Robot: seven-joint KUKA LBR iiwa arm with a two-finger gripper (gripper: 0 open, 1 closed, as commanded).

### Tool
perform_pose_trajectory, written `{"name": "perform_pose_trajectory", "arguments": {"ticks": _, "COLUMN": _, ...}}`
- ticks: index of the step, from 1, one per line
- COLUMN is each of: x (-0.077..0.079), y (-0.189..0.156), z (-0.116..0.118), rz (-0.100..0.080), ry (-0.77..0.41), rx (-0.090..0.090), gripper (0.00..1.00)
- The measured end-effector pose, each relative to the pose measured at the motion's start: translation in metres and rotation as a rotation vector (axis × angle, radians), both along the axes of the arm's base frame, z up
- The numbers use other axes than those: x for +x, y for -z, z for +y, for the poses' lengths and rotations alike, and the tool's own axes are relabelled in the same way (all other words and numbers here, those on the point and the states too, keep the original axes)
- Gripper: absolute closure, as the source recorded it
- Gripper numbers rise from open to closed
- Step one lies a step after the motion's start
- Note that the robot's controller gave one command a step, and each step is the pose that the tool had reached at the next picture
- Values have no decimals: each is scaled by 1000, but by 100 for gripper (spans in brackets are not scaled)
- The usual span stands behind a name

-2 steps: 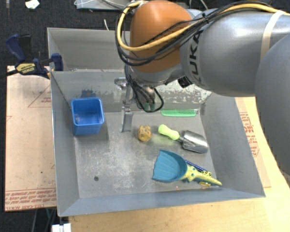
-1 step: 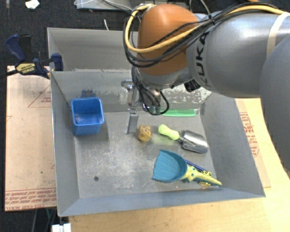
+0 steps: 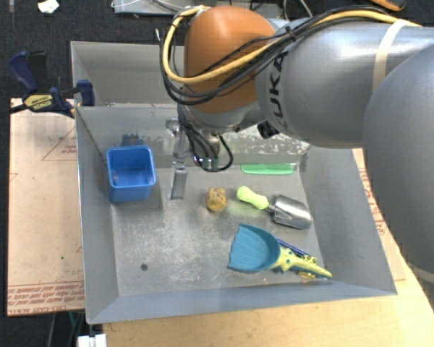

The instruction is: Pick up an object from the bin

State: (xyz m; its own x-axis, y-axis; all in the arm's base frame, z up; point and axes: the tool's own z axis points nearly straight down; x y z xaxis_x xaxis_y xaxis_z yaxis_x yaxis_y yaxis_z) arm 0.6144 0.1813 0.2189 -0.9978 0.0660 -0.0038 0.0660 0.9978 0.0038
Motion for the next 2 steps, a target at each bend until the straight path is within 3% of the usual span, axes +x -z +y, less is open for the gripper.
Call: {"name": "perform_pose_trajectory", "arguments": {"ticks": 2, "x": -1, "y": 9, "z": -98, "rz": 1, "ry": 15, "rx": -2, "gripper": 0}}
